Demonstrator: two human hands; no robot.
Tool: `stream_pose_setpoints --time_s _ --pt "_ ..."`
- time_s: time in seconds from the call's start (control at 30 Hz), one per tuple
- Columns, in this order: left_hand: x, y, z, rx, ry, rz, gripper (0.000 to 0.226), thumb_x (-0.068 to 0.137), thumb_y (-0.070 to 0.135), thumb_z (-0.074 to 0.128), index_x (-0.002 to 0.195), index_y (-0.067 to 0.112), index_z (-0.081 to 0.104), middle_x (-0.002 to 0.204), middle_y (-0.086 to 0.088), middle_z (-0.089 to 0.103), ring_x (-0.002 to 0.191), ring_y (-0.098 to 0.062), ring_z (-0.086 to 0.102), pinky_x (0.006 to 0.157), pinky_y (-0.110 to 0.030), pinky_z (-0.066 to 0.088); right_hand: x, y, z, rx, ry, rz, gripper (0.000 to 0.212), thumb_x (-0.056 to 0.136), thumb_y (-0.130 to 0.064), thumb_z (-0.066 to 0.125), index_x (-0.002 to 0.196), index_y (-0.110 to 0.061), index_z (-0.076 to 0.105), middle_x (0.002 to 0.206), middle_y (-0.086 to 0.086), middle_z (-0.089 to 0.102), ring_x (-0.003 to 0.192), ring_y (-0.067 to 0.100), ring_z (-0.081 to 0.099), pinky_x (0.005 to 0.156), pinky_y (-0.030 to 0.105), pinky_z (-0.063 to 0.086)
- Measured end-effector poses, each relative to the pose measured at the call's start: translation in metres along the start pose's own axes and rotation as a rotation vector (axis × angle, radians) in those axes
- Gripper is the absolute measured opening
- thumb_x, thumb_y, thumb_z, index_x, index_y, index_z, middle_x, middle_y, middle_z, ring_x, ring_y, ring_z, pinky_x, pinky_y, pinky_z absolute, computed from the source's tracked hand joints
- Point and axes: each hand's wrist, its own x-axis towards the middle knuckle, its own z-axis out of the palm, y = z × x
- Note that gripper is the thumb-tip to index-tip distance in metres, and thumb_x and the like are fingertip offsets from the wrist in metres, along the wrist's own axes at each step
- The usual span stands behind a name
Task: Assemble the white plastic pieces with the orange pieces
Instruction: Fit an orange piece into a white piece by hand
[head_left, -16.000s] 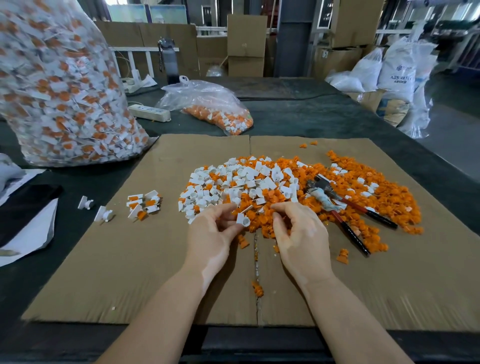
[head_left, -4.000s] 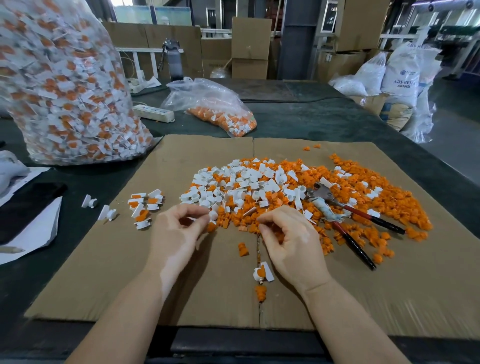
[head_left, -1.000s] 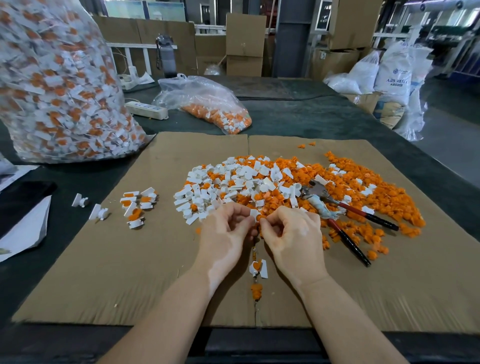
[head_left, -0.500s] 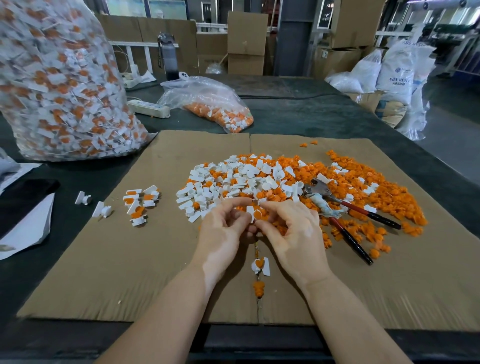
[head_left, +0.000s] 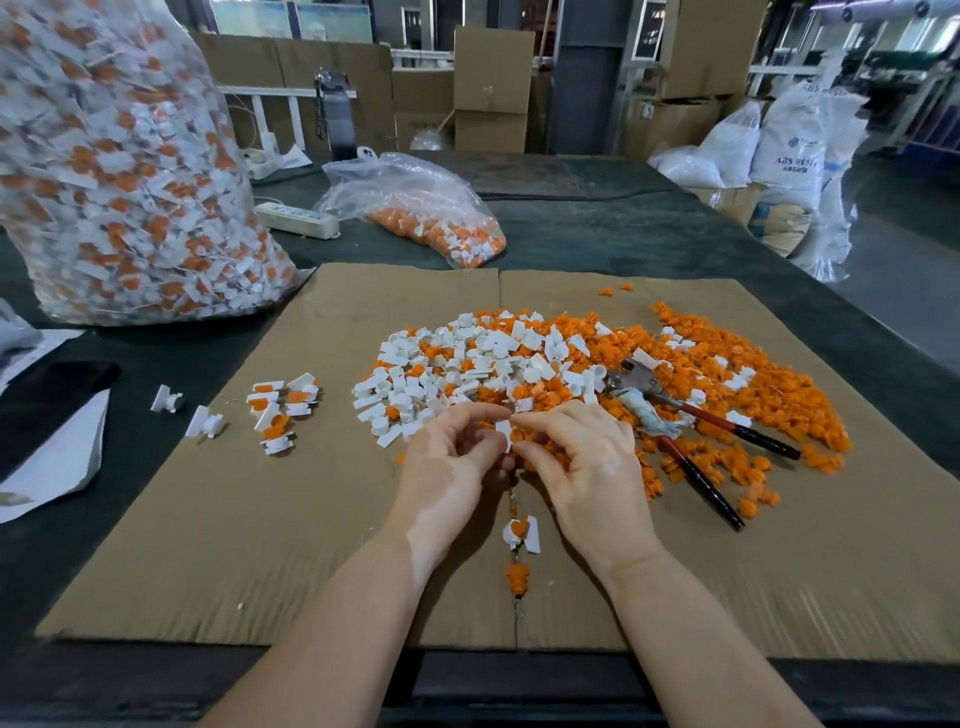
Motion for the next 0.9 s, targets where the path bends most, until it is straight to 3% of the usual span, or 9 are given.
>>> stream_pose_setpoints --time_s 0.3,0.43,0.5,0.57,0.67,0.73,0.9 --pt "0.0 0.003 0.0 0.095 -0.01 0.072 0.01 0.087 0.01 0.064 0.093 0.017 0.065 0.068 -0.006 0.061 0.061 -0.008 0.062 0.058 -0.014 0.051 -0.001 0.002 0.001 -0.035 0.007 -0.031 0.018 0.08 -0.012 0.071 0.097 -0.014 0.073 0.085 0.0 0.065 0.084 0.021 0.059 0.076 0.034 0.037" --pt "0.005 0.003 -0.001 0.115 -0.017 0.043 0.011 0.086 0.01 0.065 0.096 0.015 0.064 0.067 -0.005 0.062 0.06 -0.008 0.061 0.058 -0.014 0.049 0.0 0.002 -0.004 -0.071 0.04 -0.041 0.023 0.081 -0.021 0.07 0.104 -0.014 0.07 0.092 0.001 0.067 0.091 0.02 0.06 0.085 0.034 0.035" --pt "0.007 0.003 -0.001 0.064 -0.015 -0.002 0.014 0.085 0.008 0.065 0.098 0.012 0.064 0.069 -0.005 0.064 0.061 -0.008 0.062 0.06 -0.016 0.05 0.002 0.006 -0.011 -0.127 0.1 0.046 0.028 0.085 -0.025 0.067 0.109 -0.013 0.068 0.101 0.003 0.067 0.101 0.02 0.059 0.091 0.036 0.032" --pt "0.01 0.002 -0.001 0.046 -0.008 -0.027 0.015 0.086 0.007 0.065 0.1 0.012 0.063 0.069 -0.004 0.065 0.062 -0.008 0.062 0.06 -0.016 0.051 0.006 0.016 -0.023 -0.234 0.114 0.254 0.034 0.089 -0.029 0.06 0.119 -0.013 0.061 0.115 0.005 0.063 0.113 0.022 0.054 0.098 0.04 0.028" --pt "0.013 0.002 -0.001 0.045 0.002 -0.033 0.014 0.086 0.007 0.064 0.097 0.016 0.064 0.066 0.0 0.066 0.061 -0.007 0.062 0.061 -0.015 0.051 0.012 0.041 -0.044 -0.508 -0.099 0.604 0.051 0.092 -0.038 0.049 0.137 -0.016 0.041 0.138 0.007 0.046 0.129 0.024 0.037 0.109 0.049 0.015" --pt "0.014 0.001 0.0 0.032 0.01 -0.041 0.014 0.086 0.006 0.064 0.096 0.016 0.064 0.063 0.003 0.066 0.06 -0.006 0.062 0.061 -0.015 0.052 0.015 0.054 -0.054 -0.591 -0.296 0.741 0.061 0.089 -0.046 0.046 0.141 -0.019 0.032 0.145 0.008 0.035 0.136 0.026 0.026 0.11 0.057 0.005" --pt "0.016 0.0 0.001 0.009 0.011 -0.055 0.014 0.086 0.005 0.064 0.098 0.013 0.064 0.061 0.005 0.066 0.06 -0.005 0.062 0.061 -0.015 0.051 0.024 0.064 -0.058 -0.659 -0.437 0.759 0.056 0.084 -0.056 0.049 0.128 -0.022 0.043 0.137 0.009 0.041 0.13 0.03 0.031 0.109 0.06 0.004"
